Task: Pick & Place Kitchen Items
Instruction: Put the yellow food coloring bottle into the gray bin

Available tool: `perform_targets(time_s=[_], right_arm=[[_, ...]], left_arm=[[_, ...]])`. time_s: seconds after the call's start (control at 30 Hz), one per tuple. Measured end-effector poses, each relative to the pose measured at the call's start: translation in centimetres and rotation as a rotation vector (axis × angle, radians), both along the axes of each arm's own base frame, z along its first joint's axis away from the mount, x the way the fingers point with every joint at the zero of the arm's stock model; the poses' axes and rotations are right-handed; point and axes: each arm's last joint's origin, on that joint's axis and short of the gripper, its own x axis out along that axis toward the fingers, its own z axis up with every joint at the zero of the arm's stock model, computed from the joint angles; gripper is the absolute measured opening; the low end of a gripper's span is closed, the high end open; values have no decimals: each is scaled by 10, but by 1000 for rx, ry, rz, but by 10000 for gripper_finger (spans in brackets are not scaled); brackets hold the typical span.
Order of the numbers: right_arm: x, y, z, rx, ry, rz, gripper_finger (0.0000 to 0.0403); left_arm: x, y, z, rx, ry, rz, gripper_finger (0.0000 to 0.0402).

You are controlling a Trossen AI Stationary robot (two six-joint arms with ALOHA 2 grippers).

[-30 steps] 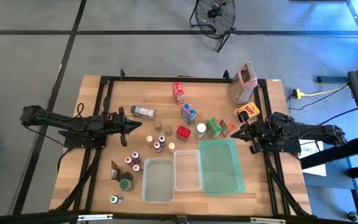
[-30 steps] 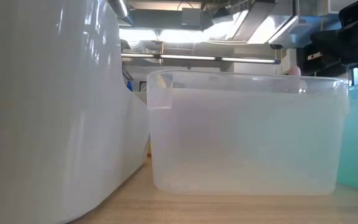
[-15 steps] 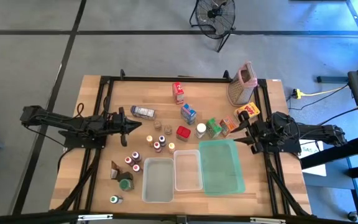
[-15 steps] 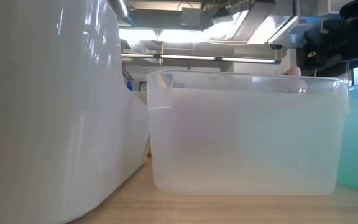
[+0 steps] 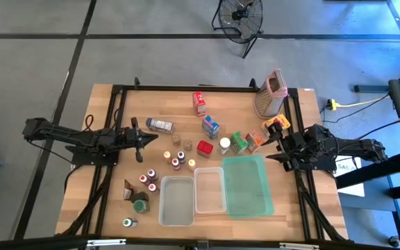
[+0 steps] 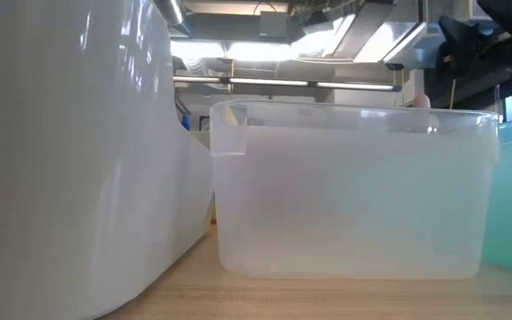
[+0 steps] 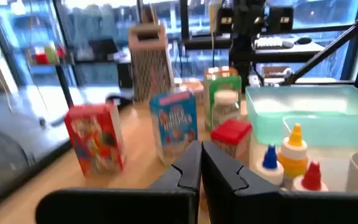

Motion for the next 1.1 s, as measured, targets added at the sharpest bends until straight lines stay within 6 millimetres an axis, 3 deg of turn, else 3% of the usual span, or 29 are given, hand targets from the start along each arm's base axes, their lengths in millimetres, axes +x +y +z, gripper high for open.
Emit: perform_targets(time_s=[0.27,0.67,0.83,0.97,1.1], right_arm=[[1,-3,0,27,1,-112,222],[1,-2,-3,83,51,-44,222],[1,-2,-2,69,44,-45,222],[1,-2,-2,35,32,-55,222],[1,-2,-2,9,24,-62,222]], left_arm=[[0,-2,7,97,-47,-55,6],[0,-2,13,107,-107,-68,6],[-1,0,14,75,-118,10,7],[-1,1,15,62,-134,13,30],[-1,1,21,18,-188,12,81]])
